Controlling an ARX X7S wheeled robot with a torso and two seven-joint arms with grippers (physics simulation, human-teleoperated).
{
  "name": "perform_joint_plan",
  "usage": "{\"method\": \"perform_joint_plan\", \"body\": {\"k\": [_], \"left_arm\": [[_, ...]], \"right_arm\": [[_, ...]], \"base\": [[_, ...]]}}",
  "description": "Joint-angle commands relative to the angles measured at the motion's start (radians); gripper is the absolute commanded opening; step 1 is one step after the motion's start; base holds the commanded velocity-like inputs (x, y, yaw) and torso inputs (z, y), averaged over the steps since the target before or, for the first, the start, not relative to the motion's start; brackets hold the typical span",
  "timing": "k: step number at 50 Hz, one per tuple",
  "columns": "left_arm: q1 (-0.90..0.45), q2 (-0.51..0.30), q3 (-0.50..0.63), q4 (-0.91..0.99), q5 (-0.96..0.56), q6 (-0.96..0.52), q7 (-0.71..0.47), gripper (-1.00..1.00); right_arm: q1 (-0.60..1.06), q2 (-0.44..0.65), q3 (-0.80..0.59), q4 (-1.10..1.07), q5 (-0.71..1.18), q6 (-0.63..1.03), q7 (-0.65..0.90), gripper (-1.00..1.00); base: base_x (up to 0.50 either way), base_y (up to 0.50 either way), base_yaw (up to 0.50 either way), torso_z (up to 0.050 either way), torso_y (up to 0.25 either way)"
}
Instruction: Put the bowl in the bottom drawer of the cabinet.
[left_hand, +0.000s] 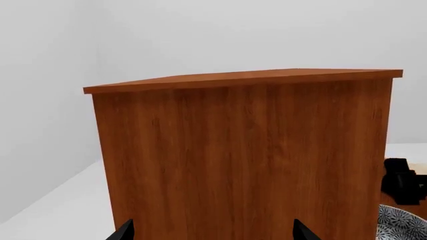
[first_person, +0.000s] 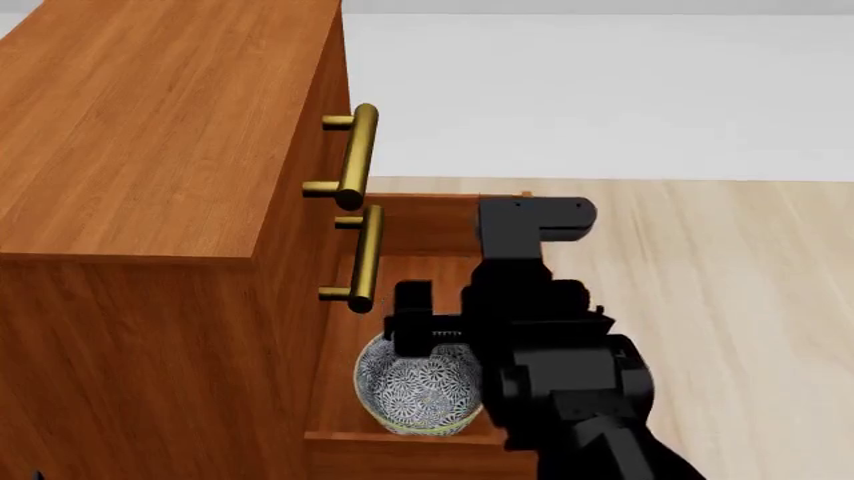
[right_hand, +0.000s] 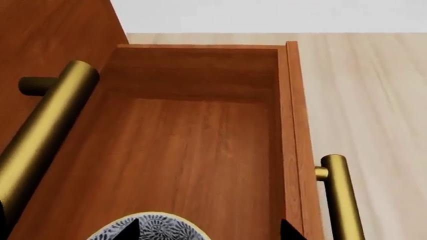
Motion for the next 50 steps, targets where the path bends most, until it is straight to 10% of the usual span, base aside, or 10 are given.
{"method": "perform_joint_plan", "body": {"k": [1, 22, 50], "left_arm": [[0.0, -0.002, 0.003, 0.001, 0.0, 0.001, -0.003, 1.0], [-0.001, -0.009, 0.005, 0.013, -0.005, -0.004, -0.01, 1.0], [-0.004, -0.015, 0.004, 0.003, -0.012, 0.006, -0.011, 1.0]], "right_arm": [[0.018, 0.001, 0.103, 0.002, -0.13, 0.016, -0.004, 1.0], [0.058, 0.049, 0.268, -0.018, -0.31, 0.048, -0.012, 1.0], [-0.154, 0.334, 0.371, -0.64, -0.167, 0.345, 0.226, 1.0]], "base": [[0.0, 0.0, 0.0, 0.0, 0.0], [0.0, 0.0, 0.0, 0.0, 0.0], [0.0, 0.0, 0.0, 0.0, 0.0]]}}
